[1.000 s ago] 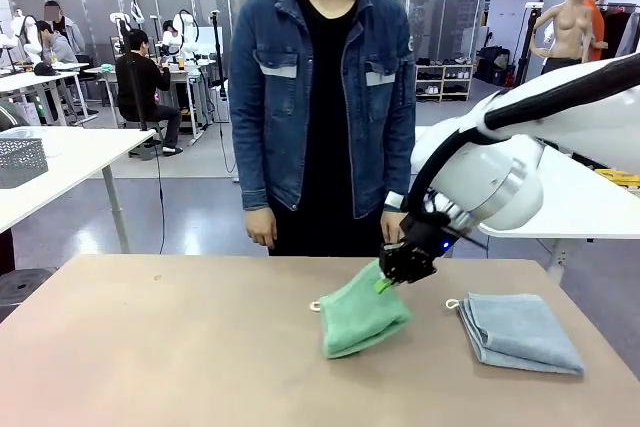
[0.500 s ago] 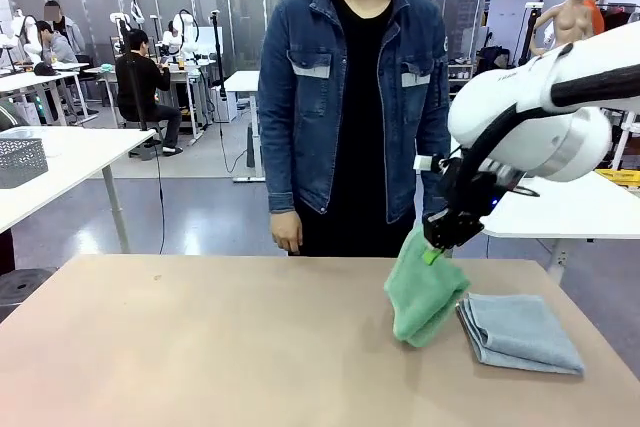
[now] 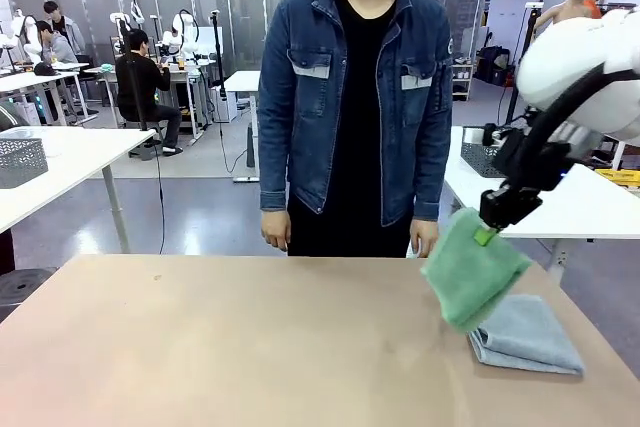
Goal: Fold the towels and place them in the basket.
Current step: Stack the folded Towel with hook on the right side of the table.
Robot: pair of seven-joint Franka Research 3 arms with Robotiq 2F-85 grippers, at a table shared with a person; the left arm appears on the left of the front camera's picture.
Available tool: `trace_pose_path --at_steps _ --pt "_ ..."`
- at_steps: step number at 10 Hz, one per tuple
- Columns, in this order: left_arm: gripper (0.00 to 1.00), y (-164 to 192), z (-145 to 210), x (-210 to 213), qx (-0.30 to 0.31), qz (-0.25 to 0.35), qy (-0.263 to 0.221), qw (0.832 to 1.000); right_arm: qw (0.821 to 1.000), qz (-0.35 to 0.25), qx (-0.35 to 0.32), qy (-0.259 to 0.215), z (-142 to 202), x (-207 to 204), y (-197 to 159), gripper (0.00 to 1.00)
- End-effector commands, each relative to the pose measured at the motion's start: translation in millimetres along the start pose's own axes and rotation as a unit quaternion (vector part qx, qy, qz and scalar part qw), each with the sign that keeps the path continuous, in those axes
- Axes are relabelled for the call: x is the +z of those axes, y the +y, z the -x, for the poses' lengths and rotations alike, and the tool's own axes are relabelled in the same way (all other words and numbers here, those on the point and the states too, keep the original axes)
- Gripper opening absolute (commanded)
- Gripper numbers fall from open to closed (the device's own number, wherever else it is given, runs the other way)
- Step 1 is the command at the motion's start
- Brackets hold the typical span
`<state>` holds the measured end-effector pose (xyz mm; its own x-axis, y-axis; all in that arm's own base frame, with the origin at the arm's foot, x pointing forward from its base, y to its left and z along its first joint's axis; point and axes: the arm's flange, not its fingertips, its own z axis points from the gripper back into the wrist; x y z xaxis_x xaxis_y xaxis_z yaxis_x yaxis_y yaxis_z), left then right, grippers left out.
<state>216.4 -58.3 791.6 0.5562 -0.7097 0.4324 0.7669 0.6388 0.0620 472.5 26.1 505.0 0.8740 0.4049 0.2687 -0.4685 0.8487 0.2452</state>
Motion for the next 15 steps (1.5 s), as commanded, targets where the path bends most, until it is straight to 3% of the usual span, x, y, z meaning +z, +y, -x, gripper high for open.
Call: trace_pose_path --at_steps 1,5,9,10,11,12,14,15 --pt "1.00 -0.5 0.7 0.6 0.000 0.000 0.001 1.000 1.000 -0.023 0.001 -0.002 10.8 -16.8 -32.5 0.07" --pt "1.00 -0.5 0.7 0.6 0.000 0.000 0.001 1.000 0.998 -0.011 -0.067 0.002 28.8 -57.1 -102.1 0.07" --pt "1.00 -0.5 0.7 0.6 0.000 0.000 0.001 1.000 0.990 0.061 -0.111 0.065 40.2 -72.5 -117.5 0.11" --pt "1.00 -0.5 0.7 0.6 0.000 0.000 0.001 1.000 0.988 0.074 -0.117 0.073 39.2 -71.4 -114.9 0.34" --pt "1.00 -0.5 0.7 0.6 0.000 0.000 0.001 1.000 0.986 0.084 -0.117 0.088 39.5 -72.0 -109.1 0.47" --pt "1.00 -0.5 0.7 0.6 0.000 0.000 0.001 1.000 0.982 0.098 -0.123 0.101 39.8 -73.5 -105.8 0.70" --pt "1.00 -0.5 0.7 0.6 0.000 0.000 0.001 1.000 0.976 0.119 -0.134 0.122 41.5 -73.2 -98.7 1.00" --pt "1.00 -0.5 0.7 0.6 0.000 0.000 0.001 1.000 0.974 0.128 -0.137 0.124 42.2 -69.7 -93.8 1.00"
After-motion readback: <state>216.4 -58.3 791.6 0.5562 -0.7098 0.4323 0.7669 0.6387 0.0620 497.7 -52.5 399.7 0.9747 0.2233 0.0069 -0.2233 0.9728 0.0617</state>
